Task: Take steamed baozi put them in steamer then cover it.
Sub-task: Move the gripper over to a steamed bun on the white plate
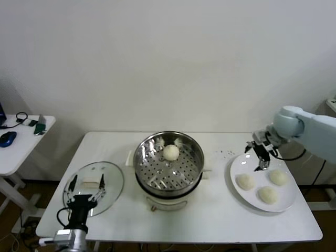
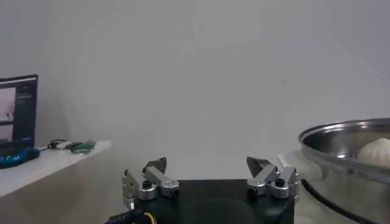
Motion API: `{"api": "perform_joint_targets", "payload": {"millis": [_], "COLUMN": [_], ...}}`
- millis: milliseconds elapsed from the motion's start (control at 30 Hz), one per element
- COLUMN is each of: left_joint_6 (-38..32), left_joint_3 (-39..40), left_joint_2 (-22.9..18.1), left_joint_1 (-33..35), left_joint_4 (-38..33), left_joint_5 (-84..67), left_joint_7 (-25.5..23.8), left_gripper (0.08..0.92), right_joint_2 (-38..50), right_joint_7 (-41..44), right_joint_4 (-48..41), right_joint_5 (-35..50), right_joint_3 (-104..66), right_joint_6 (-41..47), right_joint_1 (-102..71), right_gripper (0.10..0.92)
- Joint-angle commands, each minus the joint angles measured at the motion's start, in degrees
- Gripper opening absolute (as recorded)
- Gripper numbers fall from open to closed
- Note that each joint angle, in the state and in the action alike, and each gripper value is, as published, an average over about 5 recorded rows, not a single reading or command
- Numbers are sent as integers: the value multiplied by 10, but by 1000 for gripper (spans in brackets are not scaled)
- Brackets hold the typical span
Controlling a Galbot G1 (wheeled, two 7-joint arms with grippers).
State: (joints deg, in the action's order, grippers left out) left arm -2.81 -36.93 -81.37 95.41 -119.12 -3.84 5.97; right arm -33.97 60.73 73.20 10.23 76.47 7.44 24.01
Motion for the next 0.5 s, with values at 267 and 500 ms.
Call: {"api": "perform_joint_targets", "payload": {"millis": [267, 500], "left_joint_6": [-1, -3], "left_joint_3": [-9, -10], "left_joint_2": [0, -2], "left_joint_1": [0, 0], "left_joint_4": [2, 8], "left_joint_5": [4, 2], "left_joint_7": [3, 13], "left_gripper": [823, 823], "right_joint_2": [-36, -69], "right_joint_7": [23, 17], "right_joint_4": [-111, -158], "right_joint_5": [-18, -34], "right_joint_3": [-125, -165], "right_joint_6": [-8, -23], "right_joint_1": [-180, -207], "right_gripper": [823, 823]}}
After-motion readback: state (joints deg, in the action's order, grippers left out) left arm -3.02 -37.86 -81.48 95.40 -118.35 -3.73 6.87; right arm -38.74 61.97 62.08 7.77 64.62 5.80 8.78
